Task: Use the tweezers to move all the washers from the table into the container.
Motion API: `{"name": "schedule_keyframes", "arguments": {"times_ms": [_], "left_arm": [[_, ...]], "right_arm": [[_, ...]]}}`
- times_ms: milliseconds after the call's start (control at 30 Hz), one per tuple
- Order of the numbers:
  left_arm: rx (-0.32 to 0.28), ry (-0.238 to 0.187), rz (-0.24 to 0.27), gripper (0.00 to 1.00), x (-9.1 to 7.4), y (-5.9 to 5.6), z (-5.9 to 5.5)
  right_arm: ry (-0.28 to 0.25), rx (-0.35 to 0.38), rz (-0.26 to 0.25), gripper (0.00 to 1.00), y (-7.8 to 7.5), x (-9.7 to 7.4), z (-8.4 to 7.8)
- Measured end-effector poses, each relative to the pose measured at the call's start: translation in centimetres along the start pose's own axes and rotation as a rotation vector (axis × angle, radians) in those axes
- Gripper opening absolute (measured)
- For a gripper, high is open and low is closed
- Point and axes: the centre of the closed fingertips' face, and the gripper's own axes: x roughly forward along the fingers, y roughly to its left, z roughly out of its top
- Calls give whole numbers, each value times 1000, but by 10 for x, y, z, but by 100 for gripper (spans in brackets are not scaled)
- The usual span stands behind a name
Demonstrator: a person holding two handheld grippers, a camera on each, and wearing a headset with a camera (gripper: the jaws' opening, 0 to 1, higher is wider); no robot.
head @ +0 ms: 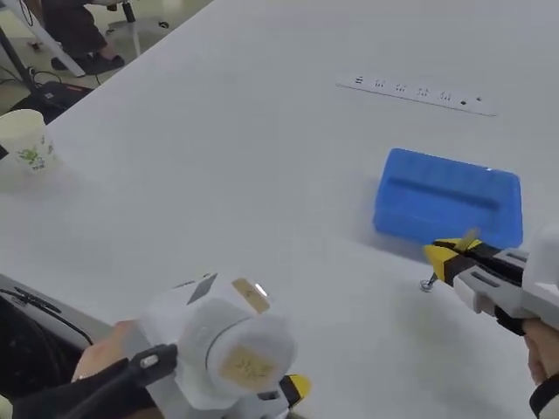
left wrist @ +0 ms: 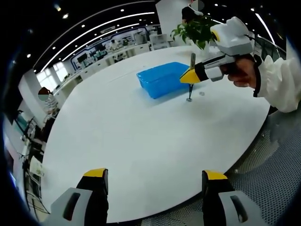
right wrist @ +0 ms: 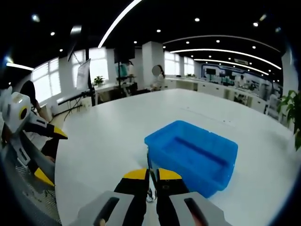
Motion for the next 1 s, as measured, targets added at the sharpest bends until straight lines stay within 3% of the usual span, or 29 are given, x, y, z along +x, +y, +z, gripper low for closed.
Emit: {"name": "schedule_keyframes", "arguments": {"times_ms": [300,667,1000], "left_arm": [[10,10,0,83,1,0,-2],[15,1,5,83,0,0,0],[10,-10,10,83,0,0,3]], "right_arm": [[-19,19,-48,0,-6,0,0],[5,55,-46,2,-7,-2,0],[6,32,-55,3,-9,-5,0]]}}
